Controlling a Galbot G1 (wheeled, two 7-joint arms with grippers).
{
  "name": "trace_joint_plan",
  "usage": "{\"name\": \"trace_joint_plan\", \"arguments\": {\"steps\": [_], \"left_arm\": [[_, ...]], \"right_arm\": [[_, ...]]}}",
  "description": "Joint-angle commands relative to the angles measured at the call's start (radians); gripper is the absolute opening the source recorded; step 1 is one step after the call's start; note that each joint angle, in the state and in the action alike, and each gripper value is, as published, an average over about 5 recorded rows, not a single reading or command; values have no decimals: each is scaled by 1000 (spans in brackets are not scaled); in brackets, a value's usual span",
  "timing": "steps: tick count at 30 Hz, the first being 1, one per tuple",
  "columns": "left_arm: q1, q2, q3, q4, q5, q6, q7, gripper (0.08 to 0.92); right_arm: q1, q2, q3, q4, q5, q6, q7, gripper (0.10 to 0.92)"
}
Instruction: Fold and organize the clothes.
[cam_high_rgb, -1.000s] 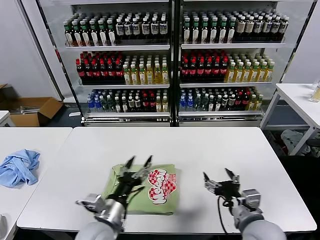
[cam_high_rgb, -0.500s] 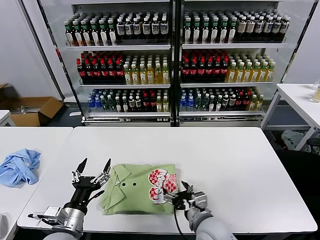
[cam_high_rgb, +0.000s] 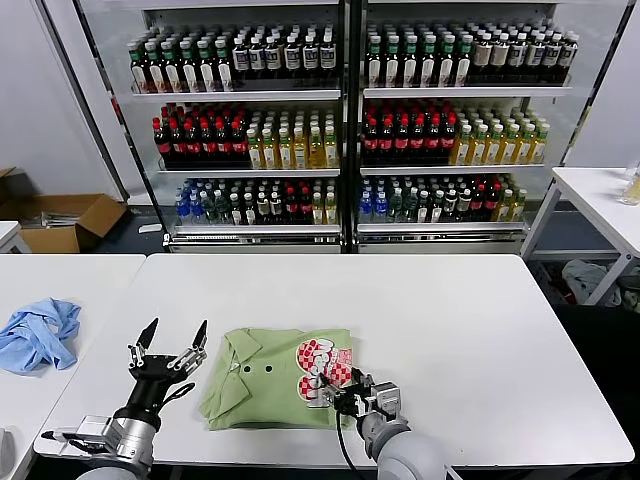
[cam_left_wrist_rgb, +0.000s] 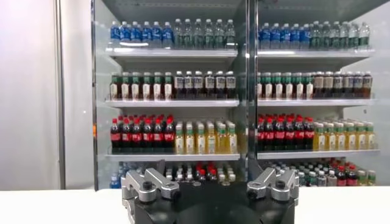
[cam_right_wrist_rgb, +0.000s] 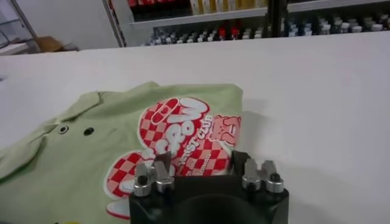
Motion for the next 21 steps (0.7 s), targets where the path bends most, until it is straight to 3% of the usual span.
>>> {"name": "trace_joint_plan", "arguments": {"steps": [1, 16, 21], "left_arm": [[5, 0, -14, 5, 14, 13, 0, 822], [3, -11, -1, 5, 16, 17, 0, 823], [-6, -14, 8, 16, 20, 7, 7, 822]], "right_arm": [[12, 2, -15, 15, 41, -3, 23, 602], [17, -26, 65, 74, -69, 20, -24, 169], [8, -85, 189, 122, -48, 7, -50, 108]]}}
